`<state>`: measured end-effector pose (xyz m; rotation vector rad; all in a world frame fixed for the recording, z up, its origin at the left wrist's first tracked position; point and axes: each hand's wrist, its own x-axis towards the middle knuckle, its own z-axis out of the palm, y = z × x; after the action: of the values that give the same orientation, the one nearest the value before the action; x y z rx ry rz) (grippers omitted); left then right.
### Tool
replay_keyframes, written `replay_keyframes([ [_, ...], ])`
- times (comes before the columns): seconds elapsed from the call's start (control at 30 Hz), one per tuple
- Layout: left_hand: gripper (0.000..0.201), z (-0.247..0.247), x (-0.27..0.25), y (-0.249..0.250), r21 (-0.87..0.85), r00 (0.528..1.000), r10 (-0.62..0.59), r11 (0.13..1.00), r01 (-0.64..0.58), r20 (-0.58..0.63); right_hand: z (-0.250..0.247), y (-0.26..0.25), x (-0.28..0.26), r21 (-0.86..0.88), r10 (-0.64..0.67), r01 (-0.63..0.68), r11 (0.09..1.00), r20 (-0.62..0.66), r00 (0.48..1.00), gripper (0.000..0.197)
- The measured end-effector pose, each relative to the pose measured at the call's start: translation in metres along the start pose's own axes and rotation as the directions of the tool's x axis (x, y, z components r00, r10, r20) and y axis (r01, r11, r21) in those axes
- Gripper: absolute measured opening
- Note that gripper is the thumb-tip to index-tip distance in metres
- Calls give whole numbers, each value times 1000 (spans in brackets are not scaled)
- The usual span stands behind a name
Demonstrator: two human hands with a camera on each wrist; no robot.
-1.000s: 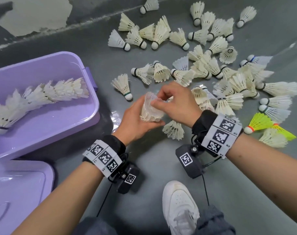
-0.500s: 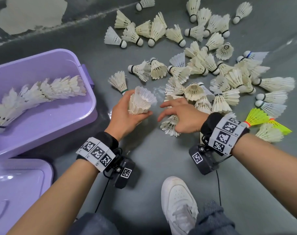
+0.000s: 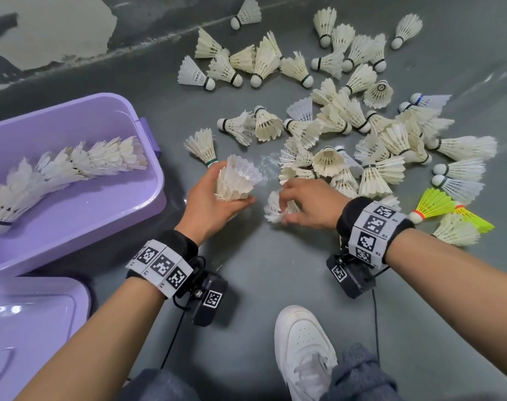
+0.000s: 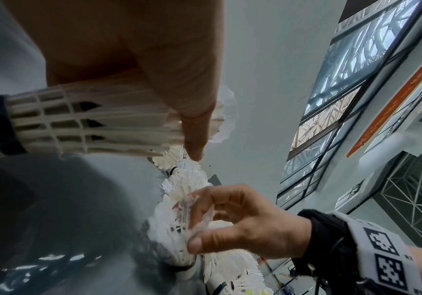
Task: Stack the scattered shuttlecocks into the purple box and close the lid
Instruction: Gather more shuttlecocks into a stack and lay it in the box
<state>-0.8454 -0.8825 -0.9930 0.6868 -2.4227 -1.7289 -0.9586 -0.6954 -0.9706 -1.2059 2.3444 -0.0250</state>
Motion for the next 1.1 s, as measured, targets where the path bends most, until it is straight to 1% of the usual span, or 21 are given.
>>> replay_keyframes([
  [0.07,69,-1,0,0,4,1000,4,1000,-4,0,2,1,1,151,59,-44,988,-99,993,28],
  [0.13,70,-3,-1,0,9,1000,1,1000,-1,-5,1,-1,4,373,166,-60,926,-260,951,25],
  [0.2,70,-4,-2,-1,-1,1000,-7,1000,7,-11,-5,-3,8,492,294,-52,869,-429,854,23],
  [0.27,69,-4,-3,-1,-9,1000,-16,1000,16,-13,-16,-5,13,542,406,-56,838,-552,728,22],
  [0.33,65,-3,-3,-3,-10,1000,-15,1000,15,0,-30,-9,14,615,502,-49,787,-591,632,18],
  [0.37,63,-3,-3,-3,-13,1000,-14,1000,14,11,-36,-12,13,659,537,-32,752,-583,609,15],
  [0.4,62,-2,-3,-3,-15,1000,-12,1000,13,25,-41,-15,14,695,557,-7,719,-570,604,16],
  [0.43,62,-1,-3,-4,-18,999,-12,1000,12,38,-44,-18,14,722,554,34,691,-560,616,19],
  [0.5,63,0,-3,-2,-23,999,-11,1000,12,52,-48,-26,13,736,480,109,668,-539,692,20],
  [0.57,66,3,-1,1,-20,998,-6,1000,7,57,-44,-37,12,685,355,117,719,-507,786,21],
  [0.63,70,4,1,6,-11,998,6,1000,-6,69,-39,-47,8,627,239,132,767,-471,849,21],
  [0.73,77,5,1,14,28,995,41,999,-44,93,-36,-53,2,570,148,181,801,-482,864,31],
  [0.8,79,5,0,18,32,991,64,997,-69,120,-39,-53,1,560,146,184,807,-492,858,44],
  [0.83,77,6,1,20,33,988,69,997,-74,138,-40,-51,1,546,148,191,816,-515,844,48],
  [0.87,72,7,2,23,34,986,71,996,-76,150,-40,-49,2,523,154,203,828,-560,814,52],
  [0.9,67,8,5,25,28,986,74,997,-79,149,-40,-46,3,503,170,216,837,-614,771,54],
  [0.97,60,11,10,27,-14,990,71,997,-70,121,-41,-37,7,518,259,244,820,-715,649,50],
  [1.0,59,11,12,28,-42,992,63,997,-59,105,-42,-31,9,551,329,246,798,-739,588,44],
  [1.03,60,11,13,27,-67,994,56,997,-50,91,-44,-25,9,593,406,222,774,-734,545,36],
  [1.07,60,11,14,27,-82,995,52,996,-45,80,-45,-17,10,640,475,164,750,-695,540,25],
  [1.1,60,11,14,27,-90,996,52,995,-45,69,-44,-9,10,674,514,78,734,-627,586,18],
])
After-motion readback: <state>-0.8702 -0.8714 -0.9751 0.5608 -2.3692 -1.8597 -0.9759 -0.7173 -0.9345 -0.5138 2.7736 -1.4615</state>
